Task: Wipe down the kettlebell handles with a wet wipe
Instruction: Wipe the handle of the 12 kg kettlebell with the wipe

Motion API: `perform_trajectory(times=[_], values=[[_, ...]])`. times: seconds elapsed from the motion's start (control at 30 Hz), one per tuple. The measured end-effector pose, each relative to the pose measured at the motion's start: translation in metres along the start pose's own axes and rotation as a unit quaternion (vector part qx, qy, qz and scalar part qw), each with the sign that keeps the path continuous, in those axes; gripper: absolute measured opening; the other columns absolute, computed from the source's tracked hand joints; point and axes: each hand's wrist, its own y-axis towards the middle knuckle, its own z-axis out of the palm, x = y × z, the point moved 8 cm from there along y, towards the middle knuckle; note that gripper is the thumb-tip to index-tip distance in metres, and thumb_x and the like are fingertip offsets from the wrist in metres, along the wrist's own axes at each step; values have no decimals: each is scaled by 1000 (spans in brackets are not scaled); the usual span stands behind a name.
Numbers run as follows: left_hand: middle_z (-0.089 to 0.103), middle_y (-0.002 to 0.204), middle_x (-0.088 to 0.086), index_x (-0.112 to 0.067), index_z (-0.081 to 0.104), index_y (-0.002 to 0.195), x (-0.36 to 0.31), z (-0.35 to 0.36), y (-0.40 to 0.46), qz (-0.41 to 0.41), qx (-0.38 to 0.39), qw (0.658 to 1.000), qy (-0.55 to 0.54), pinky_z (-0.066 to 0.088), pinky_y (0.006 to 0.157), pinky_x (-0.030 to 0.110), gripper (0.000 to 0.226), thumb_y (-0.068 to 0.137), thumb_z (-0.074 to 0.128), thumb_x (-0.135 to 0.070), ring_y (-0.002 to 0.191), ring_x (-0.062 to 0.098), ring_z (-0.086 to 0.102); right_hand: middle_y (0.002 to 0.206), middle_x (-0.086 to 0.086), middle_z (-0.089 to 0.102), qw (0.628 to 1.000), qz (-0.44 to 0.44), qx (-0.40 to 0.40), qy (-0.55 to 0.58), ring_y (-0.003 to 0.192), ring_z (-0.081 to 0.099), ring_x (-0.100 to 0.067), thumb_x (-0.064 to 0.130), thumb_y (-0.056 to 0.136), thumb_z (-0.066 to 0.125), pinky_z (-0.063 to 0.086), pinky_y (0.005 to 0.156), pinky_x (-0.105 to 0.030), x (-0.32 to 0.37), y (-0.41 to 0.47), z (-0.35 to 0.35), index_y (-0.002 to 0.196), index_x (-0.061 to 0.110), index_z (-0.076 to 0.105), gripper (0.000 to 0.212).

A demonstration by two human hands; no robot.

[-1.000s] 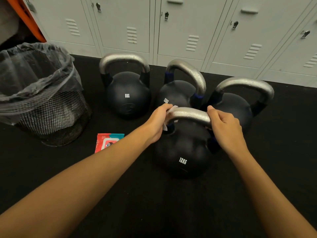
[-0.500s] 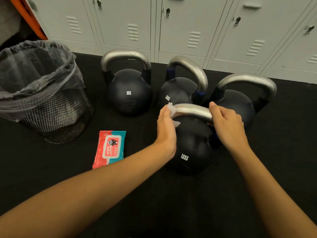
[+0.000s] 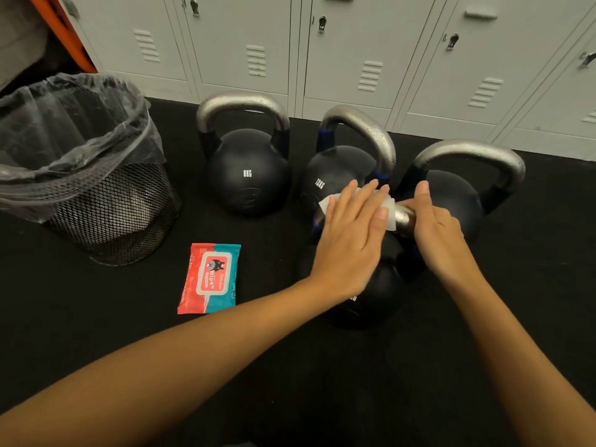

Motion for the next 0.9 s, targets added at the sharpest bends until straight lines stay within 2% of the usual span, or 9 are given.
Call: perform_trajectory(times=[0.07, 0.2, 0.3, 0.4, 0.53, 0.6, 0.7, 0.8, 0.9], values=[[35, 150, -5, -23, 37, 145, 15, -10, 2, 4, -20, 1000, 7, 2, 118, 25, 43, 104, 26, -29, 143, 8, 17, 100, 2, 66, 1000, 1, 5, 2, 101, 58, -19, 63, 99, 12, 44, 99, -43, 0, 0, 0, 100, 42, 68, 60], [52, 130, -9, -25, 51, 134, 60, -26, 7, -99, -13, 982, -162, 32, 107, 21, 37, 105, 29, -31, 122, -1, 45, 103, 1, 66, 1000, -3, 9, -8, 105, 56, -18, 61, 100, 13, 40, 98, -36, 1, -1, -1, 99, 41, 70, 60], [56, 121, -14, -40, 52, 128, 87, -16, 0, -211, 48, 951, -220, 35, 97, 18, 37, 103, 24, -44, 113, -4, 48, 101, 2, 66, 1000, -5, 9, -9, 103, 56, -17, 61, 100, 14, 39, 98, -35, 1, -1, 0, 95, 43, 69, 58], [60, 126, -6, -33, 57, 129, 94, -14, 3, -251, 44, 933, -253, 33, 109, 30, 41, 101, 30, -47, 121, 8, 50, 97, 3, 65, 1000, -4, 8, -6, 100, 56, -16, 59, 101, 15, 40, 99, -37, 1, 0, 0, 90, 43, 67, 55], [65, 109, -9, -30, 68, 106, 60, -24, 22, -159, 25, 956, -244, 40, 88, 16, 28, 98, 41, -31, 103, 2, 55, 100, 0, 66, 1000, -2, 2, -5, 101, 56, -18, 60, 100, 15, 40, 96, -37, -1, 1, 0, 97, 40, 69, 58], [63, 114, -8, -23, 66, 113, 34, -27, 28, -44, 5, 991, -127, 36, 94, 15, 29, 101, 40, -23, 107, 3, 52, 100, 0, 67, 1000, -2, -2, -2, 101, 57, -18, 60, 100, 15, 42, 97, -38, -2, 1, -1, 99, 38, 70, 59], [61, 118, -7, -23, 62, 119, 22, -19, 27, 60, -2, 998, -5, 33, 100, 26, 30, 102, 37, -27, 112, 10, 49, 91, 6, 67, 1000, 0, -12, 7, 94, 59, -13, 60, 100, 16, 42, 89, -34, -4, 0, -1, 99, 35, 71, 60], [57, 108, -7, -19, 61, 114, 49, -21, 27, -58, 17, 990, -127, 34, 92, 23, 32, 104, 31, -27, 103, 8, 49, 88, 4, 68, 1000, 1, -24, 6, 90, 60, -11, 58, 101, 16, 39, 84, -33, -3, 1, -2, 100, 30, 73, 63], [58, 99, -6, -20, 60, 110, 78, -17, 18, -250, 46, 928, -273, 37, 79, 21, 33, 104, 30, -32, 88, 5, 49, 88, 5, 68, 999, -2, -31, 5, 87, 58, -8, 56, 103, 18, 38, 85, -33, -3, 1, -2, 99, 31, 73, 61]])
